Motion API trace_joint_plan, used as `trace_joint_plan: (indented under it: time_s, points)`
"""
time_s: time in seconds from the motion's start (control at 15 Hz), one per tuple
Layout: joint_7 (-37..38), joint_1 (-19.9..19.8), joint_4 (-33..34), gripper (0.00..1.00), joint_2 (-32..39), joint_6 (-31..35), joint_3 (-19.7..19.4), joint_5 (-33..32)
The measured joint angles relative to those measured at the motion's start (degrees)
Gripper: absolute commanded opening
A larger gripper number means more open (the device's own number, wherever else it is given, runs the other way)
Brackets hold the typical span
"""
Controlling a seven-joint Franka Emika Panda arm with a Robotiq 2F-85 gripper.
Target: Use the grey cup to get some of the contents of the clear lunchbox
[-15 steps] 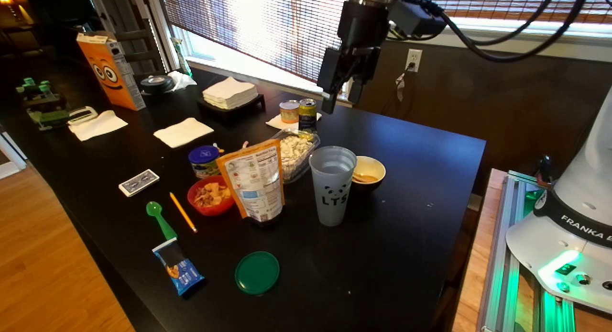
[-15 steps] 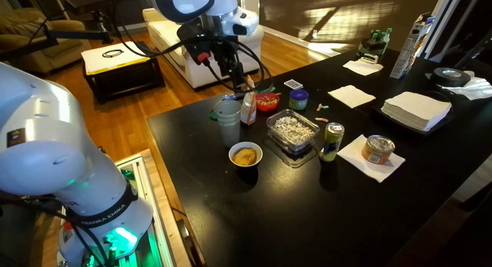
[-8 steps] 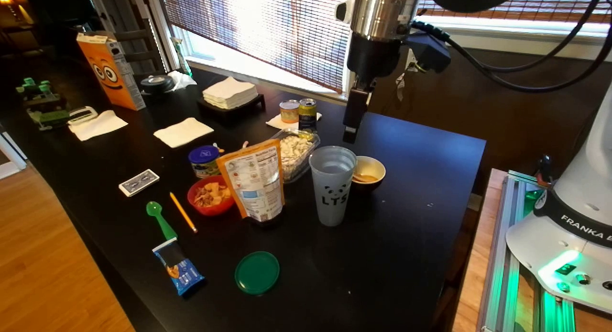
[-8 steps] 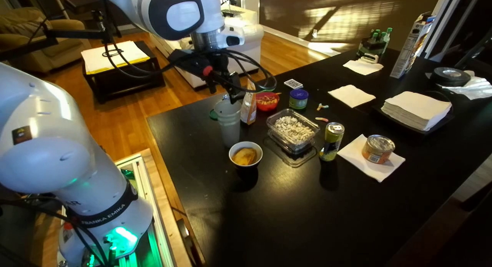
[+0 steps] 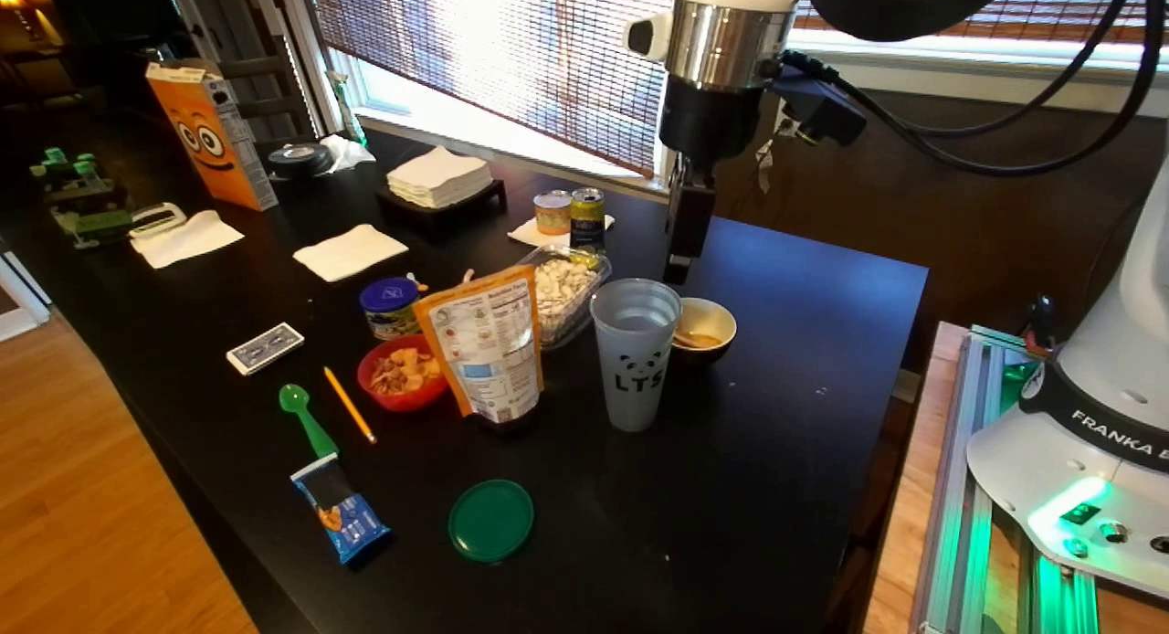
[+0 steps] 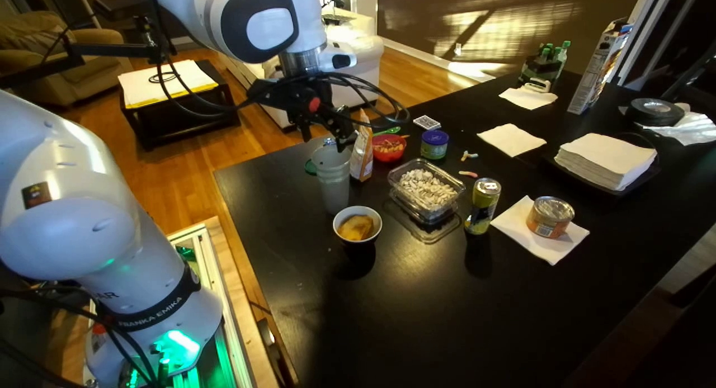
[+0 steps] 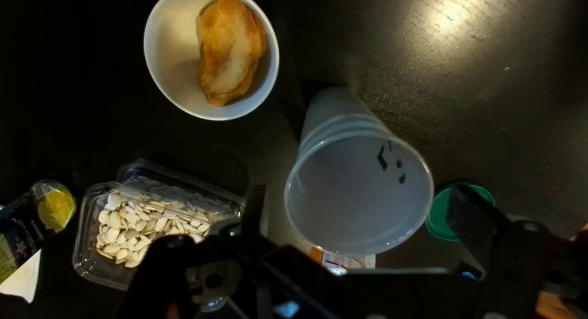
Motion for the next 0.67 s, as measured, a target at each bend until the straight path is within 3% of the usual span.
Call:
trace_joint_plan:
  time_s: [0.53,0.6,0.67]
  points:
    - [0.0,-1.9,3.1,1.0,5.9,-0.1,-1.8,-2.2]
    - [0.0,-2.0,3.9,0.81,7.3,0.3,-2.1,-2.2]
    - [0.0,-2.1,4.7,0.72,8.8,0.7,-2.5,-2.2]
